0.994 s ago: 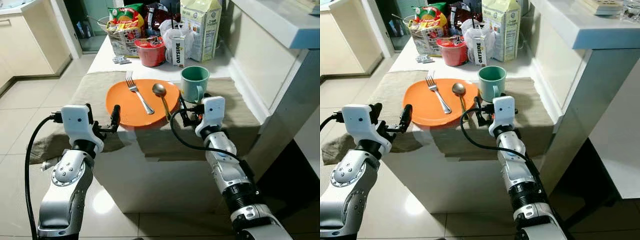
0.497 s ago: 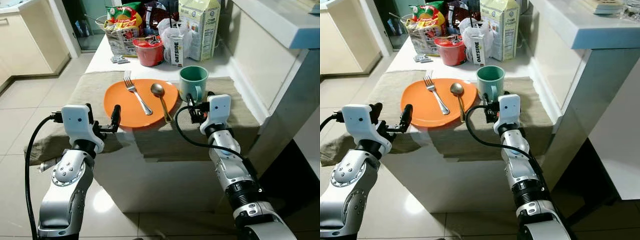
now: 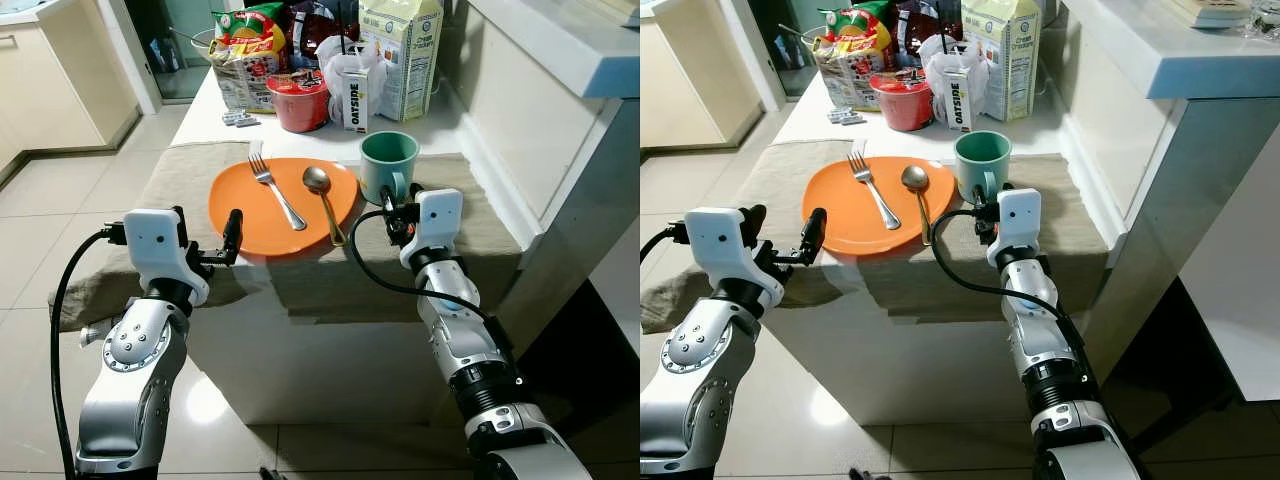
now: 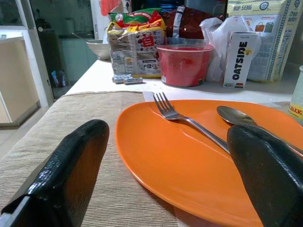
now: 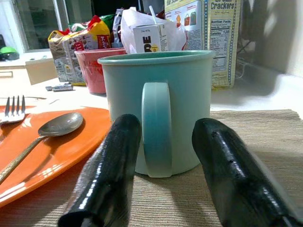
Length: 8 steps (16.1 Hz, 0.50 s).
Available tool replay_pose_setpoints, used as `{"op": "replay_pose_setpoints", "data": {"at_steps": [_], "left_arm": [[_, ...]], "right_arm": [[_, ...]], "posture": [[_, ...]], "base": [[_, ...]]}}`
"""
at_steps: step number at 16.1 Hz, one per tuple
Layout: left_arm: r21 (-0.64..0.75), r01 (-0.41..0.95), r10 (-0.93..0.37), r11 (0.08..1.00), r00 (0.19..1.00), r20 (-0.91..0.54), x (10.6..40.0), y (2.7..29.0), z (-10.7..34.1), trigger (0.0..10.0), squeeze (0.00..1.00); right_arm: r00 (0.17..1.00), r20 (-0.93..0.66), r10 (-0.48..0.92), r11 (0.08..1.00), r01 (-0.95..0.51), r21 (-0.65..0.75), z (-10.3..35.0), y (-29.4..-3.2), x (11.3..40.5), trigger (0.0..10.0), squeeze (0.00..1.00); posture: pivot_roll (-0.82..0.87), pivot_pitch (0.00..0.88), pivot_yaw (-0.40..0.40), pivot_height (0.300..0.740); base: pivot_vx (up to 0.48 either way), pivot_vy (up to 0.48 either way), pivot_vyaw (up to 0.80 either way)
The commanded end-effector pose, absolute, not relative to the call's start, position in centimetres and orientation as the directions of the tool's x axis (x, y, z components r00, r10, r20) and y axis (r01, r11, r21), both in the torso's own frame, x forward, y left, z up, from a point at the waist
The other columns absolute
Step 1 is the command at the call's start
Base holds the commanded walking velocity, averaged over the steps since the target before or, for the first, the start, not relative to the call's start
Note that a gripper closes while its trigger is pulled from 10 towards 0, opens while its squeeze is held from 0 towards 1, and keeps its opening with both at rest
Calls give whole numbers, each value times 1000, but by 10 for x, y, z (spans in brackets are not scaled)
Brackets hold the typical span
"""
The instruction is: Setting the table
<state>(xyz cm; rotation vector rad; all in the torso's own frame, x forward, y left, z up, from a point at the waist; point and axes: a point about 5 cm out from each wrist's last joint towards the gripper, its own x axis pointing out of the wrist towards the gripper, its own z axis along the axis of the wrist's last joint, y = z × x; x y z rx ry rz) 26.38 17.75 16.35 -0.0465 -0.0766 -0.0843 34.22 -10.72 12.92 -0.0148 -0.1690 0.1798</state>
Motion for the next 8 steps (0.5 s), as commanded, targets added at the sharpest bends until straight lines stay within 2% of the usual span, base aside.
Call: {"op": "replay_pose_setpoints", "data": {"at_steps": [1, 8], "left_arm": [[-37, 87, -84, 996, 994, 70, 265, 178, 163, 10000, 0], [-45, 90, -86, 995, 994, 72, 266, 177, 164, 10000, 0]], "right_arm": [[967, 174, 187, 982, -185, -27, 132, -105, 344, 0, 0], [960, 188, 208, 978, -208, -21, 134, -103, 340, 0, 0]], "posture": [[-72, 12, 118, 740], [-73, 18, 118, 740]], "base": [[0, 0, 0], [0, 0, 0]]}}
